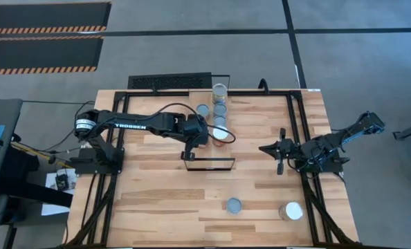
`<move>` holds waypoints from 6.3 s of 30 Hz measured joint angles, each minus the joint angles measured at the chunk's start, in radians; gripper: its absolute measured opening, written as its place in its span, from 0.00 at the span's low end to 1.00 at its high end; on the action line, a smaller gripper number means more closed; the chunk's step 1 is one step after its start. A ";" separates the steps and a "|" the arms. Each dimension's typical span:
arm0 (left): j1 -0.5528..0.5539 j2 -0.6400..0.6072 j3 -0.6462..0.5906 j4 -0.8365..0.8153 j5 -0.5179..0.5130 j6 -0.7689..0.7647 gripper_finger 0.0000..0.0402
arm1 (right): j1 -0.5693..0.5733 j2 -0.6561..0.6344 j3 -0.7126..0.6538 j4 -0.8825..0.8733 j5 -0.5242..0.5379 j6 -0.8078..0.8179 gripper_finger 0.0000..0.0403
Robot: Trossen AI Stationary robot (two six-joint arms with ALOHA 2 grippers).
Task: Pick and place cans onto a shelf
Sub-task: Put the corn can on the shelf and align it with other corn cans, then put the peaches can on the shelf, then put the peaches can on the shelf and align it with other peach cans
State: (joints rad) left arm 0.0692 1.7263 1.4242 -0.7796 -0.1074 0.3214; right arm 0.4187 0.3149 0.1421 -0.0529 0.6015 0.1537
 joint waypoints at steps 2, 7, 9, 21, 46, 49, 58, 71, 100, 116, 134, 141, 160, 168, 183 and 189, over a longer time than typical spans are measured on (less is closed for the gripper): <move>0.000 0.002 0.000 0.000 0.002 0.004 0.00 | 0.000 0.000 0.000 0.000 0.000 0.002 0.02; 0.000 -0.003 0.007 0.000 -0.004 0.007 0.00 | 0.000 0.000 0.000 0.000 -0.001 0.003 0.02; 0.000 -0.003 0.019 0.000 -0.006 0.007 0.00 | 0.000 0.000 0.000 0.000 -0.001 0.003 0.02; 0.002 -0.006 0.032 0.007 -0.013 -0.001 0.07 | 0.000 0.000 0.000 0.000 -0.002 0.004 0.03; -0.006 -0.310 -0.226 0.348 -0.004 -0.017 0.00 | 0.001 0.057 0.001 0.004 -0.002 0.015 0.03; -0.007 -0.422 -0.393 0.523 -0.002 -0.065 0.00 | 0.001 0.089 0.001 0.014 -0.001 0.023 0.03; -0.007 -0.729 -0.860 0.977 -0.002 -0.171 0.00 | 0.001 0.176 0.000 0.156 -0.082 0.033 0.03; -0.007 -0.946 -1.151 1.180 -0.004 -0.258 0.00 | 0.117 0.426 0.280 -0.129 -0.148 0.166 0.01; -0.008 -0.948 -1.212 1.246 -0.005 -0.293 0.00 | 0.710 1.457 1.337 -1.348 -0.490 1.358 0.38; -0.008 -0.948 -1.212 1.242 -0.004 -0.299 0.00 | 0.635 1.539 1.343 -1.362 -0.549 1.278 0.33; -0.008 -0.948 -1.212 1.241 -0.005 -0.304 0.00 | 0.612 1.539 1.343 -1.387 -0.554 1.289 0.20; -0.008 -0.948 -1.212 1.241 -0.004 -0.306 0.00 | 0.618 1.539 1.343 -1.408 -0.555 1.305 0.36; -0.008 -0.947 -1.212 1.239 -0.004 -0.298 0.00 | 0.579 1.491 1.298 -1.290 -0.572 1.098 0.03; -0.008 -0.947 -1.212 1.232 -0.009 -0.299 0.00 | 0.505 1.453 1.336 -1.241 -0.563 0.954 0.01; -0.008 -0.947 -1.212 1.233 -0.009 -0.299 0.00 | 0.351 1.457 1.621 -1.232 -0.378 0.667 0.01; -0.008 -0.947 -1.212 1.233 -0.009 -0.299 0.00 | 0.264 1.465 1.638 -1.051 -0.371 0.411 0.01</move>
State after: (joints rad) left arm 0.0614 0.7792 0.2123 0.4530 -0.1162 0.0223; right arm 0.6823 1.7803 1.7800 -1.1041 0.2307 0.5642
